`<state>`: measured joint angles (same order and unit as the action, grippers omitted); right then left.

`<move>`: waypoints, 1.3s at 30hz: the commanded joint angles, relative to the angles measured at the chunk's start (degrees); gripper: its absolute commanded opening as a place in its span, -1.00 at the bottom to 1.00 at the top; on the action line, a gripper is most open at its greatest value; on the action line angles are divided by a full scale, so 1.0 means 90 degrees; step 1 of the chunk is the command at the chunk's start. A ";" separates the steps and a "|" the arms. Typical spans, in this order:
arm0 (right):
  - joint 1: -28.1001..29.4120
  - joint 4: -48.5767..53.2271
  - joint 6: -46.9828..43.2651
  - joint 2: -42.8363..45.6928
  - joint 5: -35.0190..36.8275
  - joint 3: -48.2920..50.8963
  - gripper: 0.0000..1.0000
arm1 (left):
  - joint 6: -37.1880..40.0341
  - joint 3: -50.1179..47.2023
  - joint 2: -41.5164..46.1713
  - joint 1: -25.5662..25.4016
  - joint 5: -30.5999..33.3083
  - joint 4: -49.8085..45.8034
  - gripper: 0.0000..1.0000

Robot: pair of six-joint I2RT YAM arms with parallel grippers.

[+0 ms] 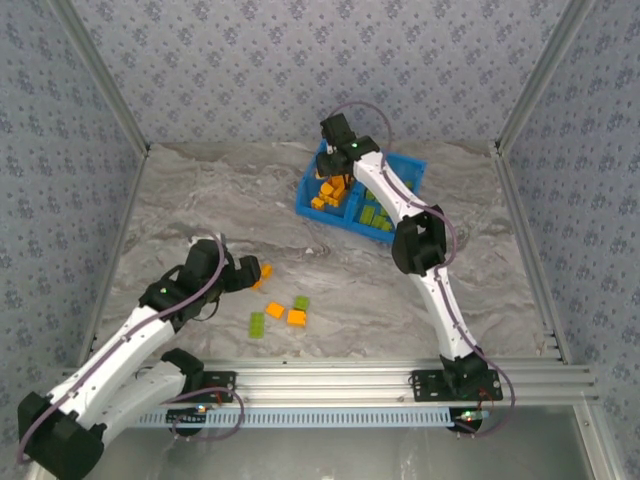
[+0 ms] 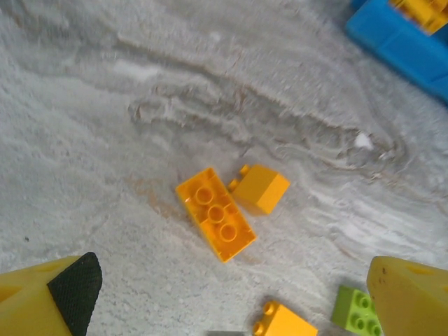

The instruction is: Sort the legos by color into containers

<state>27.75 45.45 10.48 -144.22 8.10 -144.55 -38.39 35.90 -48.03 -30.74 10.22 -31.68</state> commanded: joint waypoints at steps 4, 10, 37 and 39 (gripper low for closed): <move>0.0096 0.0274 -0.0062 0.1831 -0.0407 0.0665 0.11 | -0.0667 0.0004 -0.0865 0.0021 0.0057 0.0288 0.99; 0.0575 -0.1371 -0.0241 0.4687 -0.1020 0.4336 0.41 | -0.0965 0.0214 -0.1994 0.0022 0.0232 0.0492 0.97; 0.1385 -0.1673 0.0407 0.7579 -0.0900 0.8101 0.79 | -0.1269 0.0800 -0.4067 0.0311 -0.0020 0.0896 -0.36; 0.1390 -0.1681 0.0446 0.7569 -0.0891 0.8069 0.79 | -0.1294 0.0800 -0.3747 0.0310 -0.0027 0.0806 -0.46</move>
<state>40.05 31.16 12.95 -76.86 -0.86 -71.24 -49.23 43.29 -85.34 -28.08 10.15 -21.63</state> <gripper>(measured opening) 0.895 0.306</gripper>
